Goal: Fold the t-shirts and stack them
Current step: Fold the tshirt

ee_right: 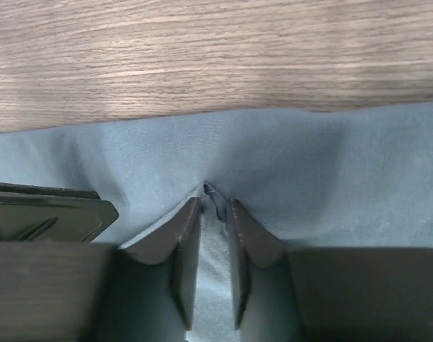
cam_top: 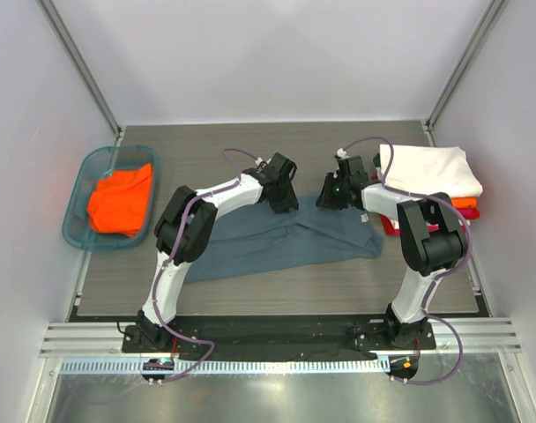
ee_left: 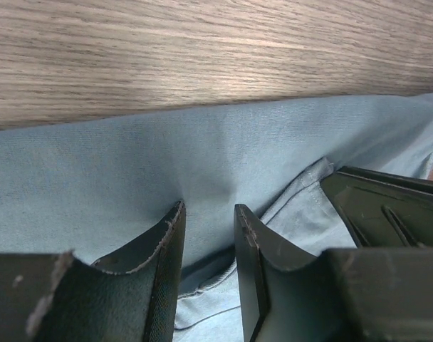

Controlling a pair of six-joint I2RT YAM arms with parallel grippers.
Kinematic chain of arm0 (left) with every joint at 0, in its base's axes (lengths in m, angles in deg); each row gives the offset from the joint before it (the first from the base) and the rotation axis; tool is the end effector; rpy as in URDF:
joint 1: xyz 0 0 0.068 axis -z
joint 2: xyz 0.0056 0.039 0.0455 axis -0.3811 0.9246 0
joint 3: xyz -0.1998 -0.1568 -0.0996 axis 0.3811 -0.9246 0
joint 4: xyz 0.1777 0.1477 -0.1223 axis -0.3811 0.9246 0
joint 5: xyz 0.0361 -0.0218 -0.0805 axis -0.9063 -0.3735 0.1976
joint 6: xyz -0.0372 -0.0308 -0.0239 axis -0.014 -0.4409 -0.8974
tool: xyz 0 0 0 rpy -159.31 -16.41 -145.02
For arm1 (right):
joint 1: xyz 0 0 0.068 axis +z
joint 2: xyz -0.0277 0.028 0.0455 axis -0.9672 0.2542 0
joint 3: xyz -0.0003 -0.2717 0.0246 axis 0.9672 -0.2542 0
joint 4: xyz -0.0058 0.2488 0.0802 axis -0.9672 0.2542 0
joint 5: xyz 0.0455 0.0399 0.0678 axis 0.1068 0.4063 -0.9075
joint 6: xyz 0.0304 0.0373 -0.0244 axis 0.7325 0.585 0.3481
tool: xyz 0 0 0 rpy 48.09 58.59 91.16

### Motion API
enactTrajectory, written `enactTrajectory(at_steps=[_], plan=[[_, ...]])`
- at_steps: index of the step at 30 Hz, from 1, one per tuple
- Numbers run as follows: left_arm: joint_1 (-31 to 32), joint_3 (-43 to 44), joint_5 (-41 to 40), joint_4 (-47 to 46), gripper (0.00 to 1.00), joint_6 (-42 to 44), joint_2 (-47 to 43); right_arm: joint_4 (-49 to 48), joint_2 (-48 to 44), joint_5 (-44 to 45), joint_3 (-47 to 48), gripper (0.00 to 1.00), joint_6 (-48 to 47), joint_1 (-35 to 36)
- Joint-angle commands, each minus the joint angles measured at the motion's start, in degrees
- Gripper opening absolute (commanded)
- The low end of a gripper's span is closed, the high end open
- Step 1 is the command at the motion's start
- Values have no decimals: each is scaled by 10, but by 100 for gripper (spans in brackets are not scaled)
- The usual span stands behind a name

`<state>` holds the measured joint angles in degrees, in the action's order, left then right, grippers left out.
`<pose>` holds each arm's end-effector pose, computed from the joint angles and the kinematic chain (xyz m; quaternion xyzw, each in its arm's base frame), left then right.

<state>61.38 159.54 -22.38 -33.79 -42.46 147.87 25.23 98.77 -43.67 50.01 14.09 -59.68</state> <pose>0.3697 -0.3002 0.1620 -0.1352 0.9465 -0.2229 0.1903 0.3583 0.1063 0.1600 0.0392 0.9335 0.1918 0.3005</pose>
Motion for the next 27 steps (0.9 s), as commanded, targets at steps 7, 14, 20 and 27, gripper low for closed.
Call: enactTrajectory(at_steps=[7, 14, 20, 27], plan=[[-1, 5, -35, 52, 35, 6, 7, -3, -77, -56, -29, 5, 14, 4], [-1, 15, -45, 69, 34, 15, 5, -2, -152, -130, -107, 1, 37, 6], [-1, 22, -48, 72, 34, 24, 7, -10, -231, -170, -197, 1, 86, 22], [-1, 35, -48, 77, 34, 27, 12, -48, -300, -204, -280, 15, 176, 50]])
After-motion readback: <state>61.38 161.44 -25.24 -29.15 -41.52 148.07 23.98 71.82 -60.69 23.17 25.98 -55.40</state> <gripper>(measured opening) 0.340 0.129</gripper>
